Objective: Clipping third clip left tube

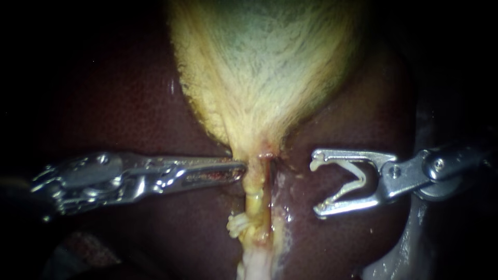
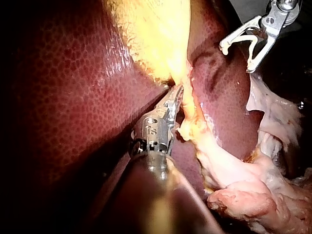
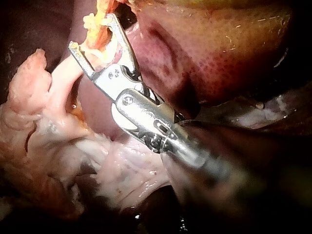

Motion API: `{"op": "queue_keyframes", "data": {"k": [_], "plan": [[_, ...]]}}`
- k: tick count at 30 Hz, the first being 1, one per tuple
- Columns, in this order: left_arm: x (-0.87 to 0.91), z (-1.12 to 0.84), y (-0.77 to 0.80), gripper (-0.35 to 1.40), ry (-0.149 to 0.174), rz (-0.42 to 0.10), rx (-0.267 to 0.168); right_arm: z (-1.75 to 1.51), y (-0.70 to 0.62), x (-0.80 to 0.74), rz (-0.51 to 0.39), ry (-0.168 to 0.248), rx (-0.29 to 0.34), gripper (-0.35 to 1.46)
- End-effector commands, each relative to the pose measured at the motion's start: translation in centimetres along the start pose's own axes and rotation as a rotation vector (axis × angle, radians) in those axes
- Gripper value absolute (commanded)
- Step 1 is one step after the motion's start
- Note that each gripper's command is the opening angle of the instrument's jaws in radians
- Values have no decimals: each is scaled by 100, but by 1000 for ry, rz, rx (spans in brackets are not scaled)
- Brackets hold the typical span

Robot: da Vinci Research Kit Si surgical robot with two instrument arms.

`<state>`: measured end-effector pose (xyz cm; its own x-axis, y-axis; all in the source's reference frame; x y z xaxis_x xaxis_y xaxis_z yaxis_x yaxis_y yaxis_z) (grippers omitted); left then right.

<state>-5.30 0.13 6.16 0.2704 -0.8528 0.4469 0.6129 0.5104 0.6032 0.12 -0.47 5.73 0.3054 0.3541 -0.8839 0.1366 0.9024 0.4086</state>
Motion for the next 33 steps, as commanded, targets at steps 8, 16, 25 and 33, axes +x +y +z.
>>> {"op": "queue_keyframes", "data": {"k": [8, 16, 25, 33], "plan": [[1, -14, 6, -35, 3, 2, 8, 20, -4, -5, -7, 1, 10, 60], [5, -54, 24, -35, 0, 5, -7, 83, -9, -25, 109, -1, 55, 58], [0, -64, 17, -35, 0, 1, -9, 138, 10, -61, 250, -18, 69, 52], [-2, -69, 6, -35, 0, -1, -12, 148, 30, -112, 258, -105, 51, 52]]}}
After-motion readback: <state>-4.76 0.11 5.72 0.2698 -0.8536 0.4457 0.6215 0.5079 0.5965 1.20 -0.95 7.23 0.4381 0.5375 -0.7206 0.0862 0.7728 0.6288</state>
